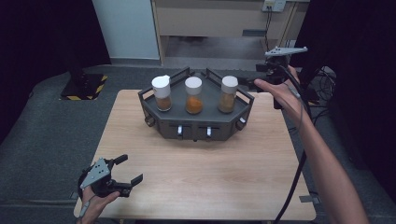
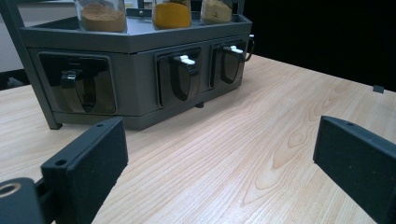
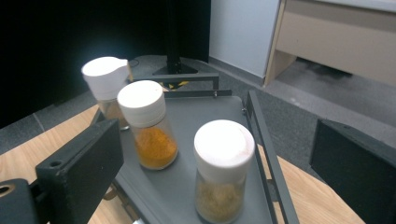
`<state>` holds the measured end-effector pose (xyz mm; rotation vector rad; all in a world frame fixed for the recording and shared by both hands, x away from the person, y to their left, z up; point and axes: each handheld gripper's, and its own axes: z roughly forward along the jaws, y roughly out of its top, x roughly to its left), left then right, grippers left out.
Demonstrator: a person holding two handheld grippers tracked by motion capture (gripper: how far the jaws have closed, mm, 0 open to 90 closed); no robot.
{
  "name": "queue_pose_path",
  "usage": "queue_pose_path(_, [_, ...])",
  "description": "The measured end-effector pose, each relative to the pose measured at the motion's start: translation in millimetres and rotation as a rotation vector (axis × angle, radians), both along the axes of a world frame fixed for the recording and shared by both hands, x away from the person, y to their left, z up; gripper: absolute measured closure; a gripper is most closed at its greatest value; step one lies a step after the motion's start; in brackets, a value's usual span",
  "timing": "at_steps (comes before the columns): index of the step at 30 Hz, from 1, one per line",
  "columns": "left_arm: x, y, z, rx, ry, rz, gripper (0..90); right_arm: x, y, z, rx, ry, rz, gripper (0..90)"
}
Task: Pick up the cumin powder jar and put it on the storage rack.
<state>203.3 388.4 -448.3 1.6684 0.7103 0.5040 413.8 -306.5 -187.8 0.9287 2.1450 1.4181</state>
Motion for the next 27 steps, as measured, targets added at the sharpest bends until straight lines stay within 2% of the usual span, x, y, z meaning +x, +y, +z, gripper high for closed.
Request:
queue_pose_path(6, [0.3, 0.0, 0.0, -0.001, 0.001, -0.002, 2.0, -17.8, -22.3, -5.1, 0.047, -0.034, 0.013, 3.1])
queue_pose_path(8, [0.4, -0.1, -0.1, -0.001, 0.002, -0.001, 1.9, -25.4, -26.3, -7.0, 0.038, -0.056, 0.007, 3.1])
queue_pose_path(17, [0.2, -0.4, -0.1, -0.001, 0.001, 0.0, 2.0, -52.4, -43.6, -23.6, 0.065, -0.134, 0.025, 2.3])
queue_pose_path(27, [-0.1, -0.3, 0.0, 0.0, 0.002, 0.002, 1.9, -68.4, -56.2, -37.7, 0.094, -0.149, 0.038, 2.1])
